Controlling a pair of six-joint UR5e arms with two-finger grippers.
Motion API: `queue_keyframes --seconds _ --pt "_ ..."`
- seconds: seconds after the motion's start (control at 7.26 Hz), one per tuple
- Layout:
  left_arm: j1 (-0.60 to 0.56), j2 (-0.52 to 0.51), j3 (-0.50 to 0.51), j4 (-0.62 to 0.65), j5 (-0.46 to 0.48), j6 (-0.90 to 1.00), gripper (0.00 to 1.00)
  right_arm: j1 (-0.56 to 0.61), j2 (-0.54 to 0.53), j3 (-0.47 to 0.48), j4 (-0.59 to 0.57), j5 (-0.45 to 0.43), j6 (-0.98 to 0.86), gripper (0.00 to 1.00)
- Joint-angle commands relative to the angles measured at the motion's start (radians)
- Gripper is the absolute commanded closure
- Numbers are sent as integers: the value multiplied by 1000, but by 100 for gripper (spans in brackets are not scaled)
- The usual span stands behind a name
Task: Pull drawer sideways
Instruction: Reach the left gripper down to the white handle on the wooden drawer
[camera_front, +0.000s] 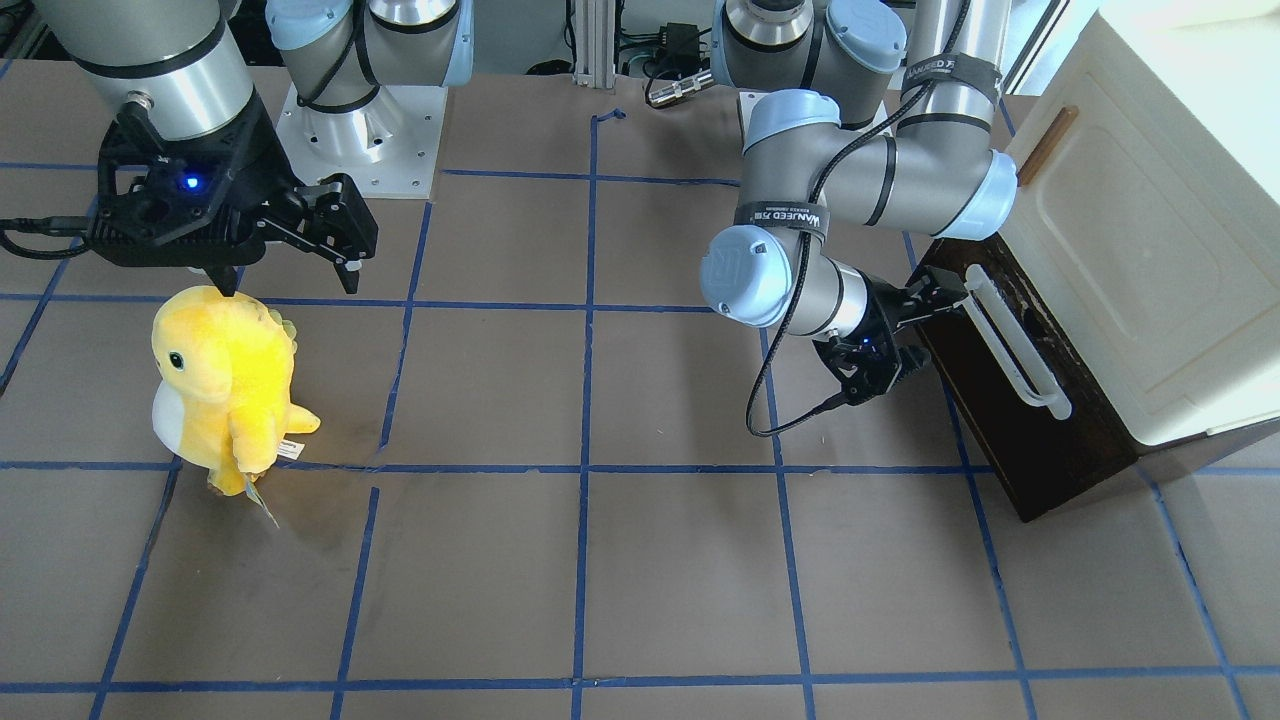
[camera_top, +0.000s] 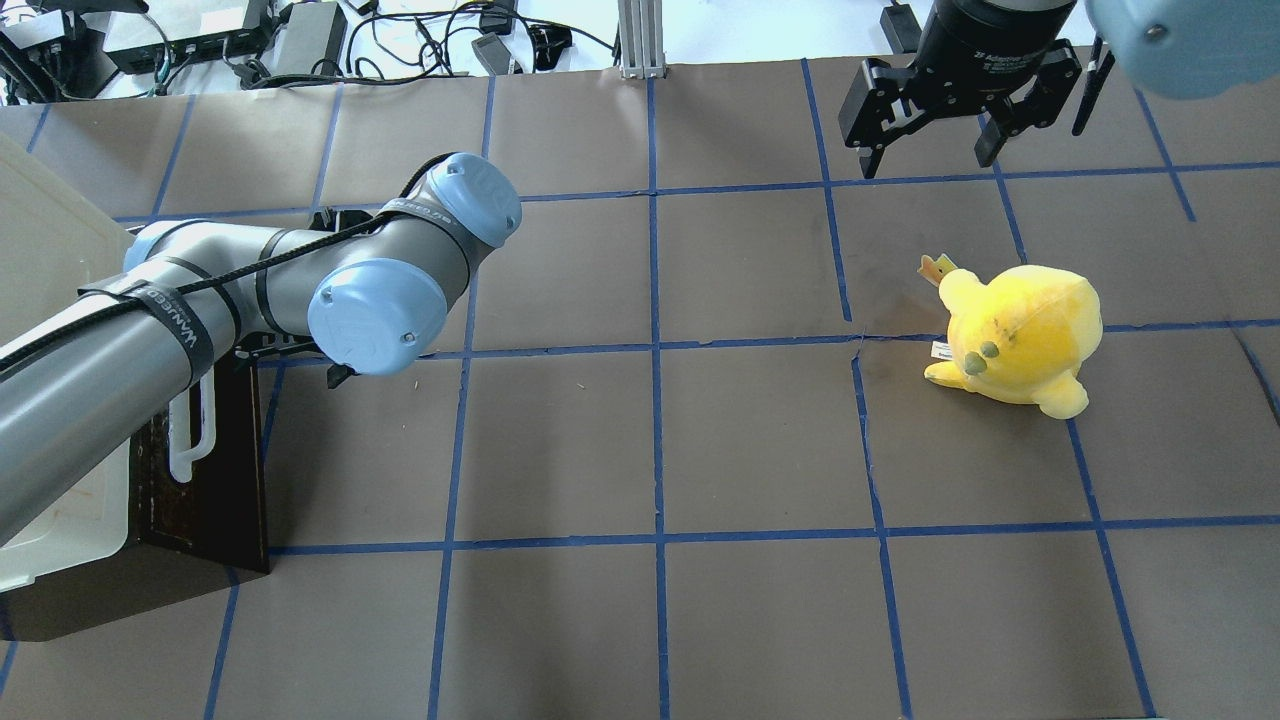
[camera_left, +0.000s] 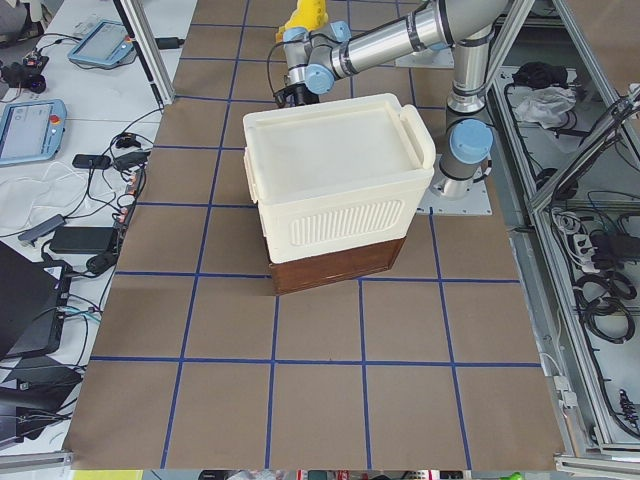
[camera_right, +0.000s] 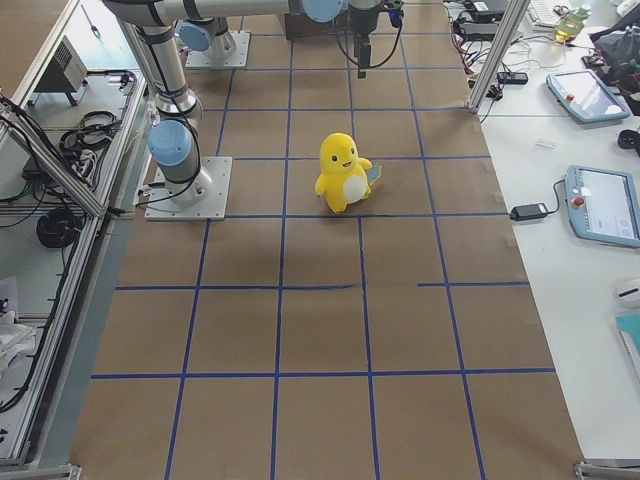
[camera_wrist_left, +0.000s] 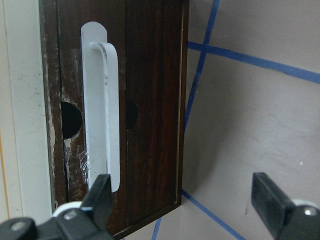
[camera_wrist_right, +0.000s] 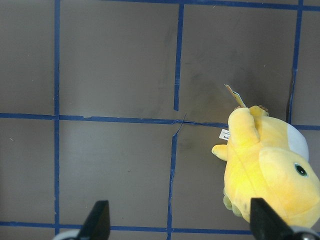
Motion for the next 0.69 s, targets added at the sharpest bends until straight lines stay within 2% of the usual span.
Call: queue_keyframes --seconds 0.0,0.14,0.28,0.41,0.55 --pt "35 -27 -8 -23 49 4 0 0 0 0 0 0 0 0" --pt "64 -39 -26 -29 51 1 0 0 0 0 0 0 0 0" --pt "90 -59 -20 -28 121 7 0 0 0 0 0 0 0 0" --pt "93 -90 -19 -28 238 13 0 0 0 0 0 0 0 0" --pt "90 -96 -10 -31 271 16 0 0 0 0 0 0 0 0"
